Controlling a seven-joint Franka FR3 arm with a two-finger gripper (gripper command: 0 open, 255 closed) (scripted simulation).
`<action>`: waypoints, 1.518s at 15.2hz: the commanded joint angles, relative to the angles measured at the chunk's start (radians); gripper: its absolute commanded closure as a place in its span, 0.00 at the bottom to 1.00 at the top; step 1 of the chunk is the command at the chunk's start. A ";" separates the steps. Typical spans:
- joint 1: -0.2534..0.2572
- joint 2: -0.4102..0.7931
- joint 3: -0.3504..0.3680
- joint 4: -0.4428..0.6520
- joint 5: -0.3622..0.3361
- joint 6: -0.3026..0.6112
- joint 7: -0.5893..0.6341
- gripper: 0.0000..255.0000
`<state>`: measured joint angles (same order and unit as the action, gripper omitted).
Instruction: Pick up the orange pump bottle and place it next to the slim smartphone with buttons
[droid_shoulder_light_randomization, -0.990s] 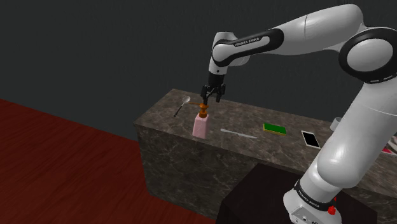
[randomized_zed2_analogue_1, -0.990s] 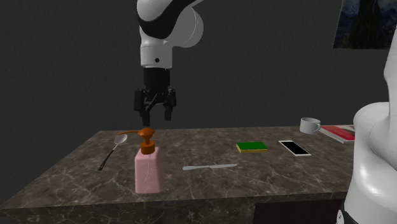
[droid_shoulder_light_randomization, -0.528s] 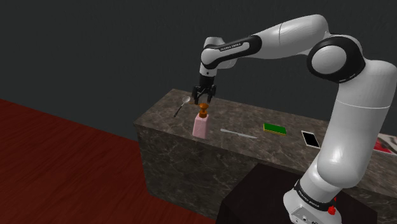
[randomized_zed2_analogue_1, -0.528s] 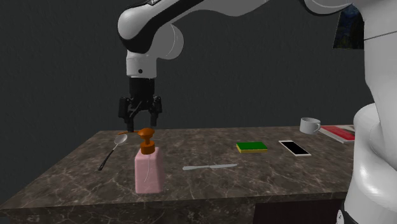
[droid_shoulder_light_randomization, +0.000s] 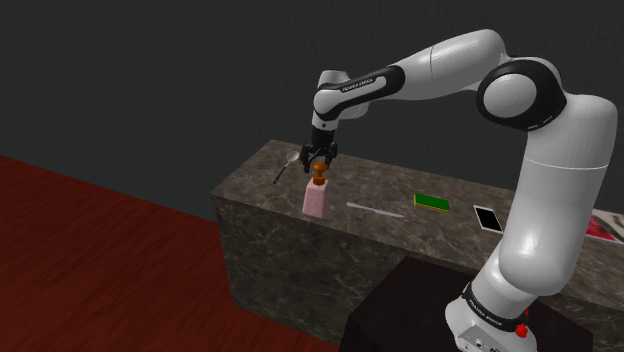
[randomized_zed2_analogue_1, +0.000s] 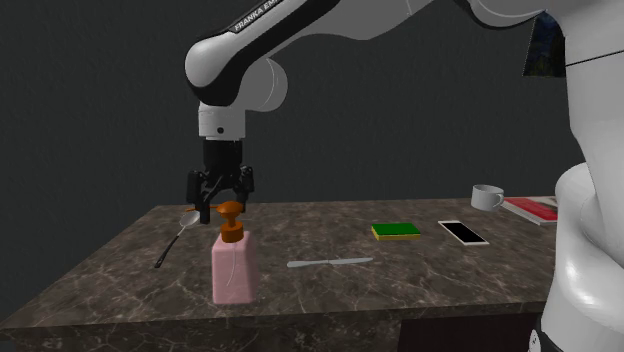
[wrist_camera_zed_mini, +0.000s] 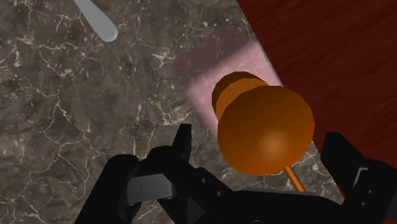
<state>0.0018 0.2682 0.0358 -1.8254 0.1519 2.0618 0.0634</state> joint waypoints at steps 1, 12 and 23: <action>0.001 0.001 0.000 -0.002 0.000 0.003 0.000 0.00; 0.001 0.001 0.000 -0.002 0.000 0.003 0.000 1.00; -0.001 -0.035 -0.001 0.059 -0.005 -0.092 0.014 1.00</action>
<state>0.0018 0.2395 0.0354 -1.7723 0.1472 1.9814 0.0763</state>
